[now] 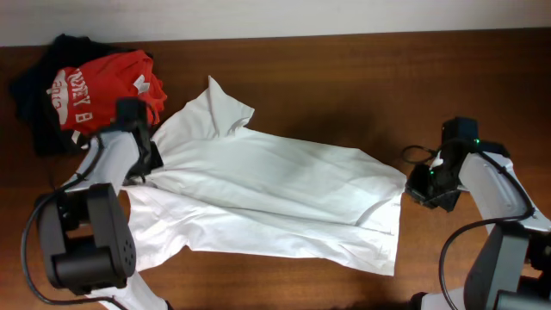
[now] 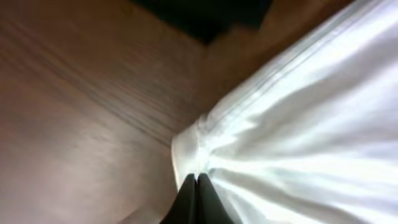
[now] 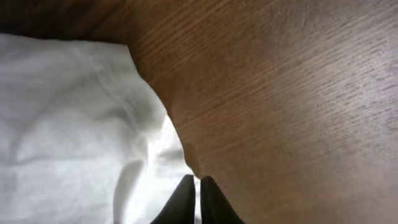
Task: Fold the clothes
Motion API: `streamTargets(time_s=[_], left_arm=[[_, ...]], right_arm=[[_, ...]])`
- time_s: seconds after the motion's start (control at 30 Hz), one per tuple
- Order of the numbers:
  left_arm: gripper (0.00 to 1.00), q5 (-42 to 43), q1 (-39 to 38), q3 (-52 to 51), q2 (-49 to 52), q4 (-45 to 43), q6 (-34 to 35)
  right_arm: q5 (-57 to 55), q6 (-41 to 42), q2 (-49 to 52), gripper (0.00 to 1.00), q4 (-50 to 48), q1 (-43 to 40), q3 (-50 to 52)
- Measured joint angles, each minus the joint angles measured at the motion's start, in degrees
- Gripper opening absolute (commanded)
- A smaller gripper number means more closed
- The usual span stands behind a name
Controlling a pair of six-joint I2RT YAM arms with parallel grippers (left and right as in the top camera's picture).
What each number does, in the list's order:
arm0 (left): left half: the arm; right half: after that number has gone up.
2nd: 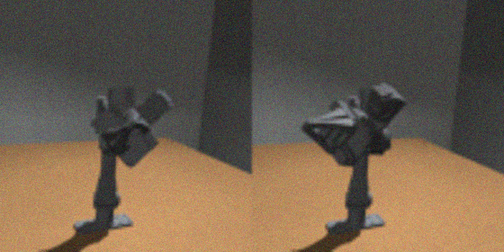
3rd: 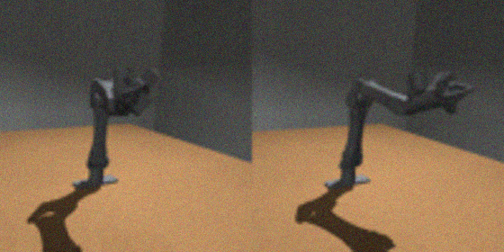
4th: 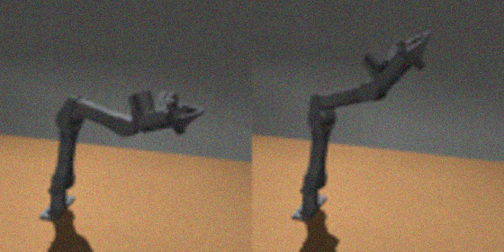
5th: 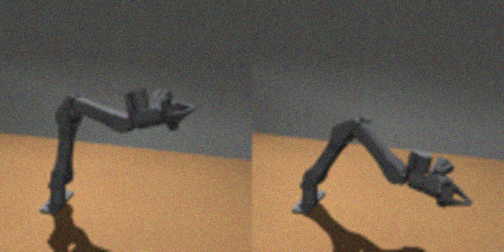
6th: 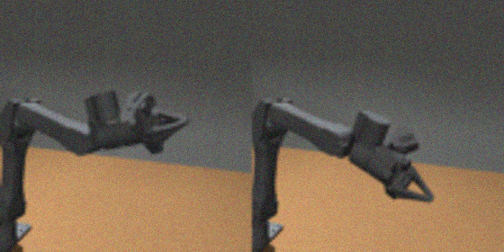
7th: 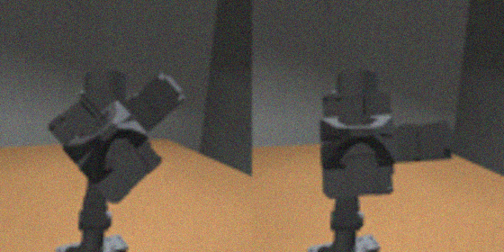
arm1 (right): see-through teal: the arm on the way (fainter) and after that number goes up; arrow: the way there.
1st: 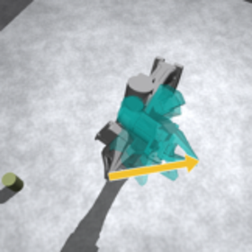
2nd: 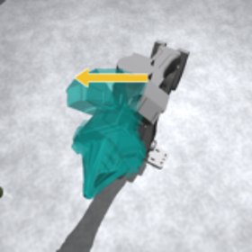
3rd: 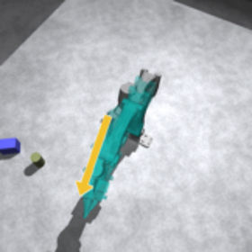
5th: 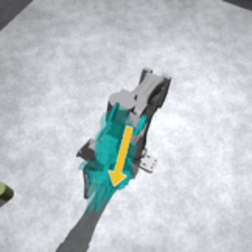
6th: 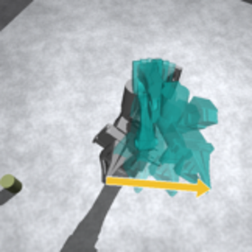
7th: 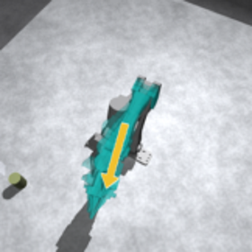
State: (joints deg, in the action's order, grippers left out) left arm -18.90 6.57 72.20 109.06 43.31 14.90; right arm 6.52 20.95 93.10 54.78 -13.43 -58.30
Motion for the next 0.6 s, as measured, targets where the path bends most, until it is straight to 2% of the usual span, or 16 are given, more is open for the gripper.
streamTargets(time_s=[0.03,0.07,0.1,0.13,0.27,0.37,0.43,0.5,0.6], left_arm=[[0.09,0.0,-0.3,2.0,0.0,1.2,0.1],[0.18,0.3,-0.9,4.2,0.0,3.4,0.3],[0.31,0.8,-1.7,6.4,-0.1,5.4,0.5],[0.38,2.1,-2.6,8.2,-0.2,6.8,0.5],[0.47,10.2,-5.3,9.9,-0.4,9.0,0.8],[0.55,15.5,-6.3,9.9,-0.4,10.0,0.9],[0.56,17.4,-6.6,9.9,-0.4,10.5,0.9],[0.57,18.3,-6.6,9.9,-0.4,11.1,1.0],[0.67,18.8,-6.6,9.9,-0.4,11.5,0.9]], right_arm=[[0.0,0.0,0.0,0.2,1.4,0.0,-1.0],[0.1,-0.3,0.0,0.43,2.5,0.0,-2.4],[1.0,-1.4,0.1,0.51,2.9,0.0,-3.8],[2.8,-2.8,0.1,0.51,3.1,0.0,-5.0],[8.0,-7.1,0.1,0.24,4.3,0.9,-5.5],[8.8,-6.8,0.1,0.19,4.1,3.1,-3.3],[8.6,-5.7,0.1,0.06,4.2,4.2,-0.7],[8.5,-4.9,0.1,0.04,3.6,4.3,0.7],[8.4,-4.4,0.1,0.04,2.9,4.3,2.9]])
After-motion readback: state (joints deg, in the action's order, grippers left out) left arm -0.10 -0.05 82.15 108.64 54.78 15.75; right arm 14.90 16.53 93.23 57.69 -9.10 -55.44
